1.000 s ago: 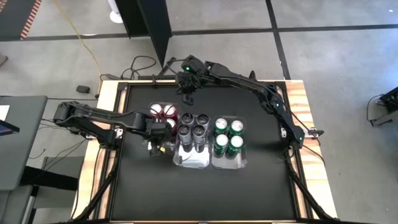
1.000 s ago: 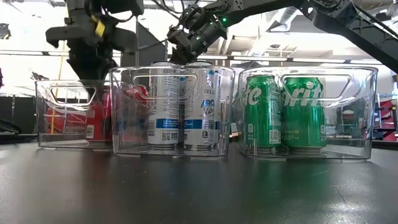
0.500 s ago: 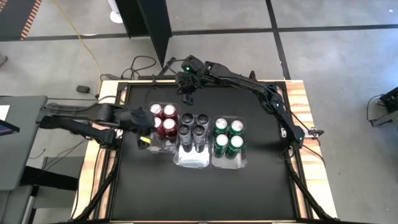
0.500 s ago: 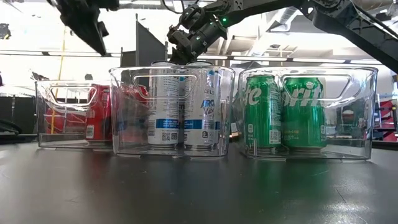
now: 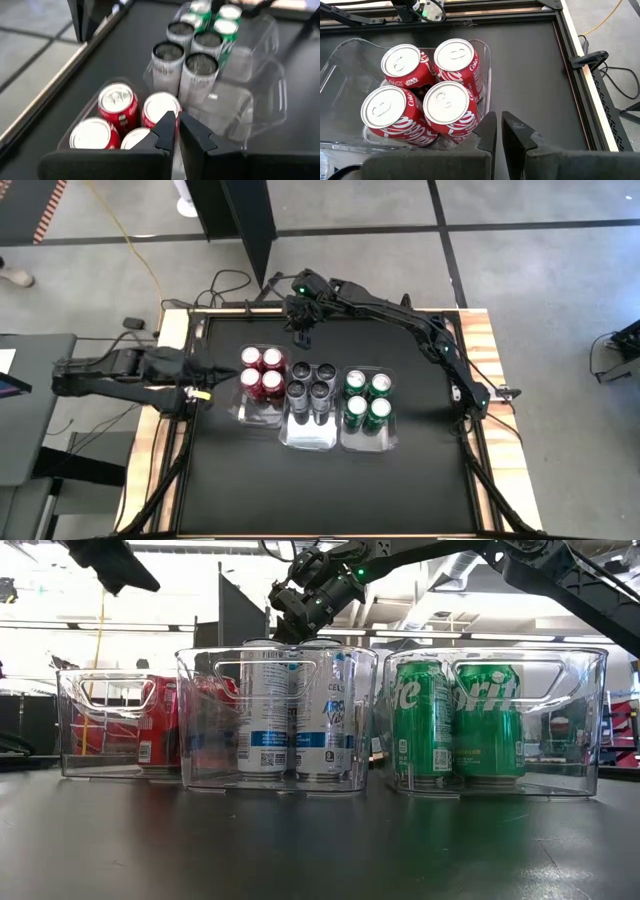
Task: Sort soda cans
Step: Return to Home Position
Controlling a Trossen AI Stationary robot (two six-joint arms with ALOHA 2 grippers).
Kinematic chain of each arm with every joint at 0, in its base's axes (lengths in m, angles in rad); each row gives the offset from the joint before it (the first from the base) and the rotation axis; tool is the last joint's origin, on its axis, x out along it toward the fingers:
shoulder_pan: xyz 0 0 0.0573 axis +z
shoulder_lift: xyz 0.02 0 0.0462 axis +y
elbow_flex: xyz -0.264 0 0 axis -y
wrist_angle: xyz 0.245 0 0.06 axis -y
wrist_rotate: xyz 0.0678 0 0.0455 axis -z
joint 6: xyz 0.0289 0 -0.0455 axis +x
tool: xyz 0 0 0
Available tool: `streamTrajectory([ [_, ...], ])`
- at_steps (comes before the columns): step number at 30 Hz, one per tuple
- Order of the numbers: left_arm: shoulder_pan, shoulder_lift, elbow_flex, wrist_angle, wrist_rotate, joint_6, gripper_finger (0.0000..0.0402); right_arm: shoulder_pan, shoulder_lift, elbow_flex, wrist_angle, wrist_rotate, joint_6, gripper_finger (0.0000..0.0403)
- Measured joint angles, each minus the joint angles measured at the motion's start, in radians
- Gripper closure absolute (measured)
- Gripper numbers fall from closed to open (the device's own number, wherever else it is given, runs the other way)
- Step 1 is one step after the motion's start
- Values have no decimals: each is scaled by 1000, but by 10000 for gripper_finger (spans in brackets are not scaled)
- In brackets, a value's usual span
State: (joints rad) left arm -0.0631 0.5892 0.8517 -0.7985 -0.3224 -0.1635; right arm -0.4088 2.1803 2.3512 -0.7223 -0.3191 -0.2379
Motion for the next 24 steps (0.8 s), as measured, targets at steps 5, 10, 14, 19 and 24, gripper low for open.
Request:
streamTrajectory([
  [5, 0, -109, -75, 91, 1, 47, 386, 0, 0, 0, 0, 0, 0, 355],
  [10, 0, -193, -143, 165, 2, 81, 386, 0, 0, 0, 0, 0, 0, 355],
  [14, 0, -257, -207, 218, 31, 100, 386, 0, 0, 0, 0, 0, 0, 355],
  [19, 0, -330, -293, 276, 66, 117, 386, 0, 0, 0, 0, 0, 0, 355],
  [24, 0, -426, -399, 367, 118, 117, 386, 0, 0, 0, 0, 0, 0, 355],
])
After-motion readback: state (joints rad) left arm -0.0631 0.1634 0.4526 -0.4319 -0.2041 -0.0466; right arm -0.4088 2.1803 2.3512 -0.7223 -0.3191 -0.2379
